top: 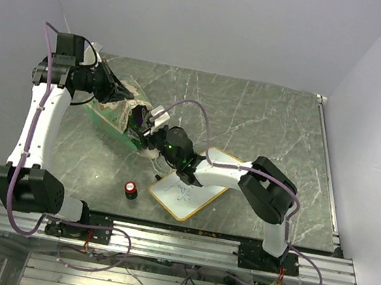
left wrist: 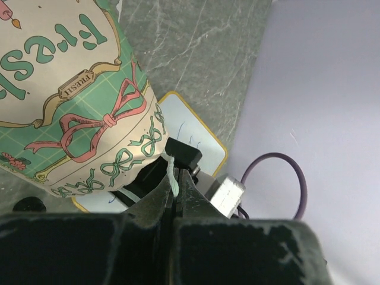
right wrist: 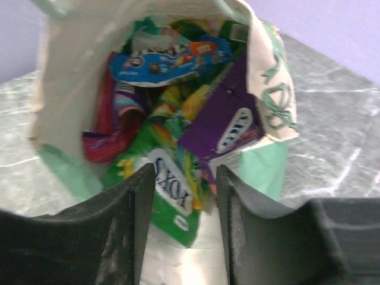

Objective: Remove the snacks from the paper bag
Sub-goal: Take out the snack from the paper bag.

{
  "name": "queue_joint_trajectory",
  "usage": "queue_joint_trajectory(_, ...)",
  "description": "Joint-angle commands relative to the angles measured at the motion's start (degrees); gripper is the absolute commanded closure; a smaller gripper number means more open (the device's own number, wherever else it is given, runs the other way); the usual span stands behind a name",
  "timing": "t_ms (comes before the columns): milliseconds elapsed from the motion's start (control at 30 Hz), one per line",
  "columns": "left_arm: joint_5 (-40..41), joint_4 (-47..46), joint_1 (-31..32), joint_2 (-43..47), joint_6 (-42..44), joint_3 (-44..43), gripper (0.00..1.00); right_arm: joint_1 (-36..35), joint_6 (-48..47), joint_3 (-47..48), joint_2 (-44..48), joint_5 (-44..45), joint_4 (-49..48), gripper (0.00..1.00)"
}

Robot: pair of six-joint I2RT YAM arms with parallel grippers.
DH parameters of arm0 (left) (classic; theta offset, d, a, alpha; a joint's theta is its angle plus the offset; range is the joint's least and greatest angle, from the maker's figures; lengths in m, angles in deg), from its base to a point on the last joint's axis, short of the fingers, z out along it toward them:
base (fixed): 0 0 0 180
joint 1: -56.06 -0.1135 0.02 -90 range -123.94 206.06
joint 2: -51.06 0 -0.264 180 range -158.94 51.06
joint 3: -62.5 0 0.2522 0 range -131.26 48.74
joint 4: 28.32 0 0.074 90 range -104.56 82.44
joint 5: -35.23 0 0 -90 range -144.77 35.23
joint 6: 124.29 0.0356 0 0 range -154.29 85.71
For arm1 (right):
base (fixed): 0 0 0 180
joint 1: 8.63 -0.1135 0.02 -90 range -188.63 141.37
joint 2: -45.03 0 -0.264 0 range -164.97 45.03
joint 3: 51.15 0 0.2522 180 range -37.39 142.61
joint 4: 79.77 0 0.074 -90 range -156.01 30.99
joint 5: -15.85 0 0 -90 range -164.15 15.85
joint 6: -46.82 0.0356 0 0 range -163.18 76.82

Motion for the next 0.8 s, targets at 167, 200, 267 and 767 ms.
queue_joint_trajectory(167, -1.71, -0.28, -0.37, 0.62, -0.4, -3.81, 0.93, 0.75, -5.39, 4.09, -6.15, 12.19, -7.41, 0.67)
queue_joint_trajectory(200, -2.11, -0.75, -0.36, 0.44, -0.66, -3.79, 0.93, 0.89, -5.39, 4.4, -6.74, 11.7, -7.7, 0.67)
queue_joint_trajectory(267, -2.67, -1.57, -0.35, 0.07, -1.25, -3.81, 0.93, 1.08, -5.66, 5.37, -7.76, 10.99, -7.72, 0.66)
queue_joint_trajectory(767, -4.14, -2.21, -0.41, -2.23, -1.43, -5.04, 0.93, 1.44, -6.91, 10.79, -13.64, 13.1, -9.91, 0.55)
